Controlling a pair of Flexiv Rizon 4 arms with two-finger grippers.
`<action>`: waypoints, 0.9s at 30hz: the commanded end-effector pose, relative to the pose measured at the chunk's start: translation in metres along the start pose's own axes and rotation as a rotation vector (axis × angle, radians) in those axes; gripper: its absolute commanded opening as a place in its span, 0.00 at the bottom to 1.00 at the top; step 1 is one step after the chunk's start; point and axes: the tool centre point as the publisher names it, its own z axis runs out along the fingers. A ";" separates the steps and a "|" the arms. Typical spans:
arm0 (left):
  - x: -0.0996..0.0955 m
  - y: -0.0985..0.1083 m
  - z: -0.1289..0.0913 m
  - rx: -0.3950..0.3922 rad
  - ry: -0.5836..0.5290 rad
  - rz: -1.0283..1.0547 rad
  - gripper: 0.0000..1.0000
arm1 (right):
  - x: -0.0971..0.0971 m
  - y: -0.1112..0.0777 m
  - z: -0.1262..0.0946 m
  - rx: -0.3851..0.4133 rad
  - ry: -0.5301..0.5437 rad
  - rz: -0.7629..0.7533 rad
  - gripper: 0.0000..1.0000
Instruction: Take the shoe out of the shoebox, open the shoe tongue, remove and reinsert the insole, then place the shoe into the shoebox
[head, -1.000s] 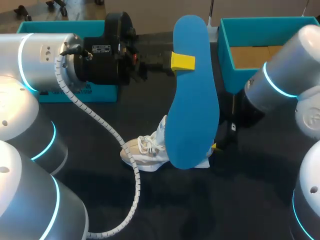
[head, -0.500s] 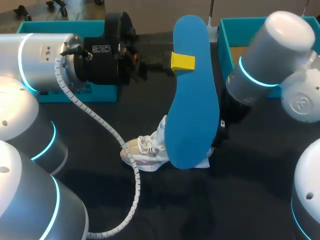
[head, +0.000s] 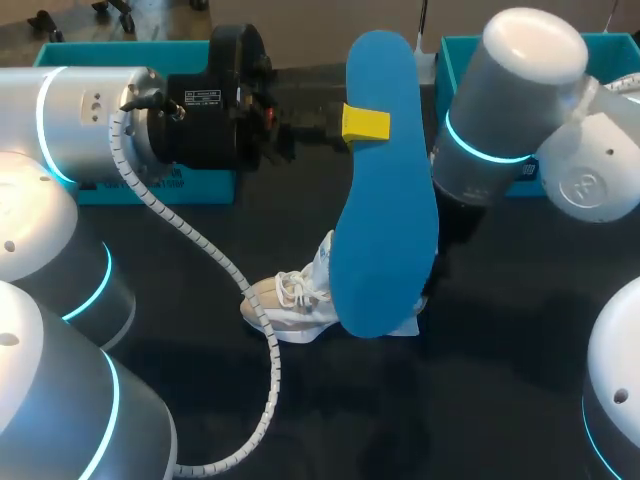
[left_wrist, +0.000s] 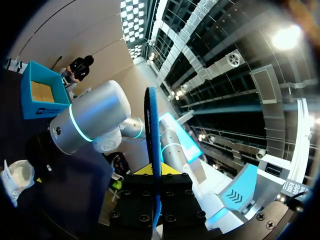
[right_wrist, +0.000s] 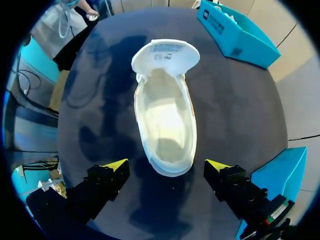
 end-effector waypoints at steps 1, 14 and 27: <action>-0.001 0.001 0.003 0.002 0.001 0.001 0.00 | 0.004 0.005 -0.002 0.021 -0.004 -0.005 1.00; -0.001 0.001 0.003 0.002 0.001 0.001 0.00 | 0.004 0.007 -0.002 0.023 0.005 -0.014 1.00; -0.001 0.001 0.003 0.002 0.001 0.001 0.00 | -0.007 0.034 -0.001 -0.005 -0.009 0.041 1.00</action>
